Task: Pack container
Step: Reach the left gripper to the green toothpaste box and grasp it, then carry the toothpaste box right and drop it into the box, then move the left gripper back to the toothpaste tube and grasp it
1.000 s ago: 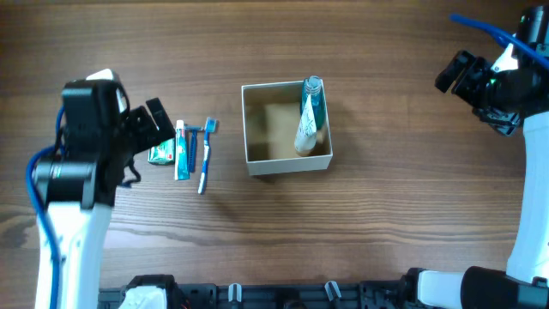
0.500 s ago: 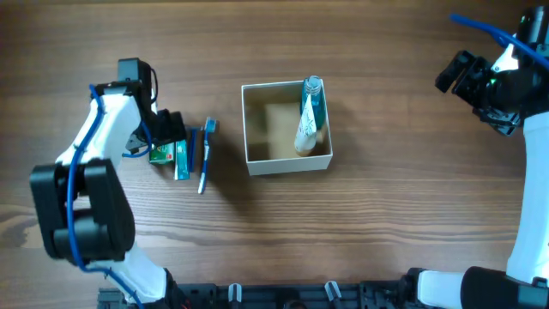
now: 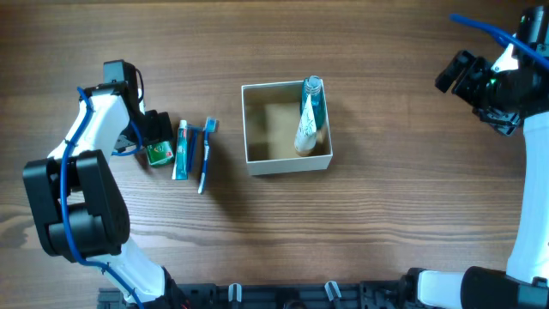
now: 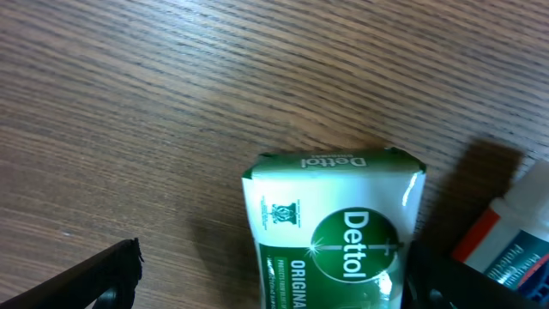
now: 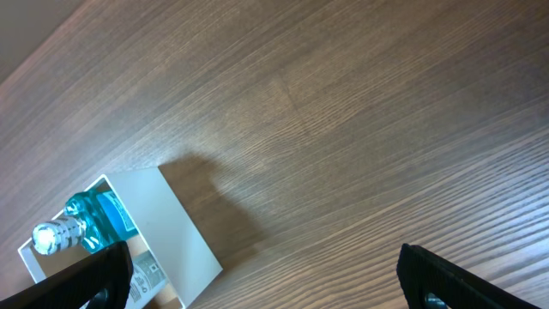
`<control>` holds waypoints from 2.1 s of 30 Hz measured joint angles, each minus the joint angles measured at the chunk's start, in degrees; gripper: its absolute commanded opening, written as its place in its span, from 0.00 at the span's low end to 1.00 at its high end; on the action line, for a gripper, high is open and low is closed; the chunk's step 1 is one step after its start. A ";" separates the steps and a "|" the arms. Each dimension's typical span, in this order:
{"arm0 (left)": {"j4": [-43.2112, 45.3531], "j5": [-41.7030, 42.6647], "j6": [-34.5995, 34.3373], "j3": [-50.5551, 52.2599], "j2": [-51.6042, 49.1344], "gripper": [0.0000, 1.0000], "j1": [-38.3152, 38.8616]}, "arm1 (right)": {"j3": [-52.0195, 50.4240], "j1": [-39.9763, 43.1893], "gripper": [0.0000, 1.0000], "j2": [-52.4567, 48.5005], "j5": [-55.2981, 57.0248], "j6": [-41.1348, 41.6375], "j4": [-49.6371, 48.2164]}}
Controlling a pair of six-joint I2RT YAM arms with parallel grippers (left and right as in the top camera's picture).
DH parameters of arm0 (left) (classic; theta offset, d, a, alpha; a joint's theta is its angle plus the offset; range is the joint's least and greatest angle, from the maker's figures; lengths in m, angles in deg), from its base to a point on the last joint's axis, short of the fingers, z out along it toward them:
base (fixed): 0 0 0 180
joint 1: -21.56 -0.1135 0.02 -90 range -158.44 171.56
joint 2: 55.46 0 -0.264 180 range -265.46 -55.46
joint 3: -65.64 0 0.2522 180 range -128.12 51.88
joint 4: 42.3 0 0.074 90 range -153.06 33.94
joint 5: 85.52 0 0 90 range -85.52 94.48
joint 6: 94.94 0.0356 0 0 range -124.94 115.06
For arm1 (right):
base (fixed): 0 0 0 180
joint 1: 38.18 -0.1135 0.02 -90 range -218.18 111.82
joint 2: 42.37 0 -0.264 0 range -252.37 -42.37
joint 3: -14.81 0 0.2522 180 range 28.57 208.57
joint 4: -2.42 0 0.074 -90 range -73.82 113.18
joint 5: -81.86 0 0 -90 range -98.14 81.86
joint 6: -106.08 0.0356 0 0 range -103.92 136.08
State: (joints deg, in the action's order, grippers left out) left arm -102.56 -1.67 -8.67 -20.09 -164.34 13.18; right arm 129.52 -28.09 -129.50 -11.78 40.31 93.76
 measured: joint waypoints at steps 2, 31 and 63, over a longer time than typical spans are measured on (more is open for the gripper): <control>-0.02 0.37 0.42 0.00 -0.02 1.00 0.02 | 0.00 0.00 1.00 0.00 -0.02 0.00 -0.02; -7.30 16.83 -11.72 -3.98 21.14 0.53 8.52 | 0.00 0.00 0.99 0.00 0.00 0.00 -0.02; -12.63 2.25 -25.11 -4.90 22.71 0.94 25.42 | 0.00 0.00 1.00 0.00 -0.02 0.00 -0.26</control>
State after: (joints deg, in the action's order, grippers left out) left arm -115.20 0.58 -33.78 -24.98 -141.63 38.60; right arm 129.52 -28.09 -129.50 -11.80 40.31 93.50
